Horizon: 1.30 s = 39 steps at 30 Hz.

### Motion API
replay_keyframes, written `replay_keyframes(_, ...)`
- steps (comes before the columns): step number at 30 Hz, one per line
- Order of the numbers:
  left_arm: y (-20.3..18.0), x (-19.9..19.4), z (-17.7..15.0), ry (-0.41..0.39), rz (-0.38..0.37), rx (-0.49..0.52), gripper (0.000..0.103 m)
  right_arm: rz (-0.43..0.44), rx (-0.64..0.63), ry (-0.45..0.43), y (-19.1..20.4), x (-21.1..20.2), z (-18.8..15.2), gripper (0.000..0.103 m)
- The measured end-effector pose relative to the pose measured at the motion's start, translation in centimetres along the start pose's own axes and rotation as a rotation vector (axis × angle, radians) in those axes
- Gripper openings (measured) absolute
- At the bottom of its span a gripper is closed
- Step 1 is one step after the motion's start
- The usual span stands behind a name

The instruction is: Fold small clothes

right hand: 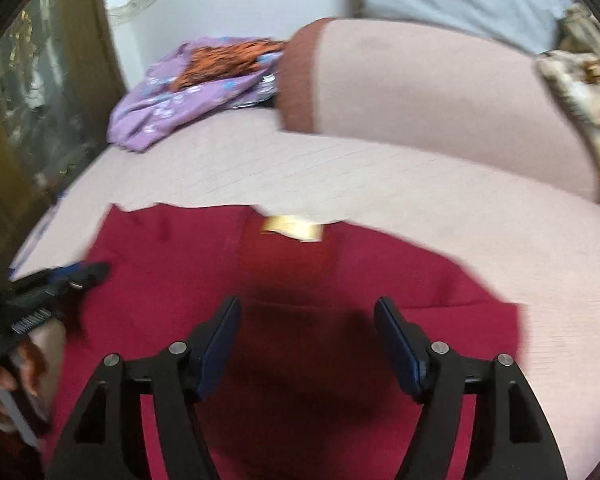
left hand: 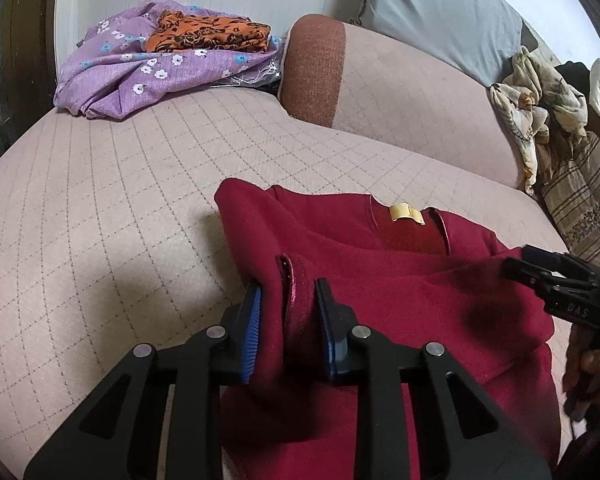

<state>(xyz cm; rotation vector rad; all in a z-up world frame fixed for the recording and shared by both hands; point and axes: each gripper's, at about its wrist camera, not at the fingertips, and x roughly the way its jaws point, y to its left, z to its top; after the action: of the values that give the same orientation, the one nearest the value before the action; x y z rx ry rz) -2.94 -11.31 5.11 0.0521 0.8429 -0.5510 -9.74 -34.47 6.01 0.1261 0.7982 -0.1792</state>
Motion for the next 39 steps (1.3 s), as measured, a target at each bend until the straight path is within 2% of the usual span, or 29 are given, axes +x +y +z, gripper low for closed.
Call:
replay_keyframes(5, 0.0, 0.5, -0.2, 0.011, 0.018, 0.009, 0.023, -0.135, 0.005, 0.075, -4.1, 0.9, -1.4, 0.068)
replay_keyframes(8, 0.0, 0.9, -0.4, 0.022, 0.033, 0.016, 0.029, -0.235, 0.045, 0.092, -7.0, 2.2, -2.5, 0.068)
replay_keyframes(12, 0.2, 1.5, -0.7, 0.034, 0.065, 0.02, 0.043, -0.154, 0.147, 0.053, -9.5, 2.5, -3.1, 0.072)
replay_keyframes(18, 0.8, 1.2, -0.8, 0.039, 0.081, -0.004, 0.058, -0.191, 0.176, 0.073, -9.6, 1.5, -2.9, 0.073)
replay_keyframes(21, 0.5, 0.7, -0.9, 0.03, 0.098, 0.008, 0.061, -0.17, 0.193, 0.064, -9.4, -0.5, -3.2, 0.073)
replay_keyframes(26, -0.4, 0.3, -1.4, 0.018, 0.114, 0.058, 0.067, -0.153, 0.138, 0.079, -7.8, -3.1, -4.7, 0.073)
replay_keyframes(30, -0.4, 0.8, -1.7, 0.039, 0.119, 0.066, 0.072, -0.161, 0.103, 0.137, -7.3, -2.8, -6.4, 0.073)
replay_keyframes(33, 0.2, 1.6, -1.9, 0.076, 0.11, 0.035, 0.077, -0.207, 0.078, 0.164, -7.8, -1.6, -8.0, 0.072)
replay_keyframes(36, 0.9, 1.9, -1.9, 0.097, 0.092, -0.002, 0.081, -0.167, 0.159, 0.173, -9.1, -1.9, -8.3, 0.072)
replay_keyframes(39, 0.8, 2.1, -2.0, 0.1, 0.1, 0.001, 0.082, -0.211, 0.147, 0.179, -9.3, -2.8, -8.3, 0.072)
